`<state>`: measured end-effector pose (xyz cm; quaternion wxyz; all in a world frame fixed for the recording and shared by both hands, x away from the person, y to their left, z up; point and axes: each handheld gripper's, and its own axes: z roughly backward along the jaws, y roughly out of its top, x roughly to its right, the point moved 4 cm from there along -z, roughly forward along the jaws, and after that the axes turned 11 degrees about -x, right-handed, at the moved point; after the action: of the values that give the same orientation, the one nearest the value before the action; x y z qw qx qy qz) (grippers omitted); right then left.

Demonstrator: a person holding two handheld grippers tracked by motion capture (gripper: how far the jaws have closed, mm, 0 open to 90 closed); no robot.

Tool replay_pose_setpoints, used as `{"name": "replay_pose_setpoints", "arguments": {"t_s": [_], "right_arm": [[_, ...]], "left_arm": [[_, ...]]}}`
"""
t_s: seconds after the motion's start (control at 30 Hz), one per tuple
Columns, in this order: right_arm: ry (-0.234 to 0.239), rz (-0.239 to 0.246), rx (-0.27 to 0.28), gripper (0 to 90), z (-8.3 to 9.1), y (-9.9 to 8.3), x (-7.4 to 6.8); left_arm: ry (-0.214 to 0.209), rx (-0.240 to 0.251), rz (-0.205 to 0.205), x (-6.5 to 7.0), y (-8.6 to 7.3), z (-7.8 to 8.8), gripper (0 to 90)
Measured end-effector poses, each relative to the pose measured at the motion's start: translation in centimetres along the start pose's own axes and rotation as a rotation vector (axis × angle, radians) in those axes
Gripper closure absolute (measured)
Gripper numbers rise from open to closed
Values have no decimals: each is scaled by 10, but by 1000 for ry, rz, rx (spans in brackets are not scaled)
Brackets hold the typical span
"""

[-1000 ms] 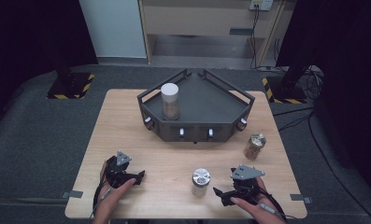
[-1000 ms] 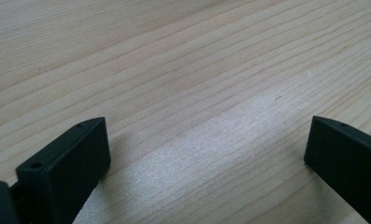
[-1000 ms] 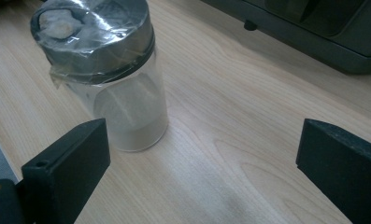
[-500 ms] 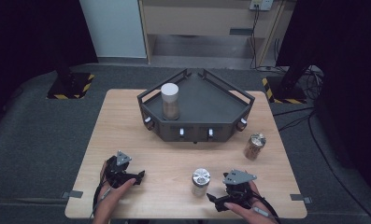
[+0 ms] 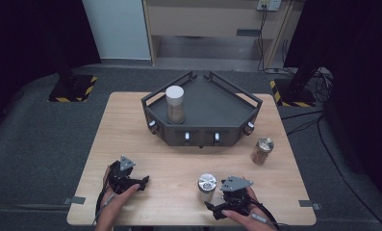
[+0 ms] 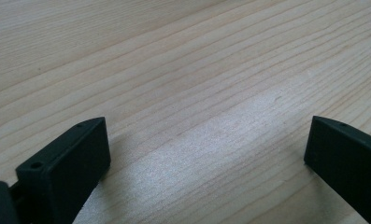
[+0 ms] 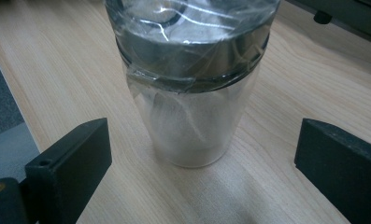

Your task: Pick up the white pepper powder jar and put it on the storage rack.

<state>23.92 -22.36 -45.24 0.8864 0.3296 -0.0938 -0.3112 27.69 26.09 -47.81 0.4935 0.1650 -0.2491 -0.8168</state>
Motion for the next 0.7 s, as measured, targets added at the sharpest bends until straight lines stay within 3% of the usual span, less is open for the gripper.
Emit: {"name": "replay_pose_setpoints", "arguments": {"t_s": [0.7], "right_arm": [[33, 2, -14, 43, -30, 8, -1]], "left_arm": [[0, 0, 0, 0, 0, 0, 0]]}}
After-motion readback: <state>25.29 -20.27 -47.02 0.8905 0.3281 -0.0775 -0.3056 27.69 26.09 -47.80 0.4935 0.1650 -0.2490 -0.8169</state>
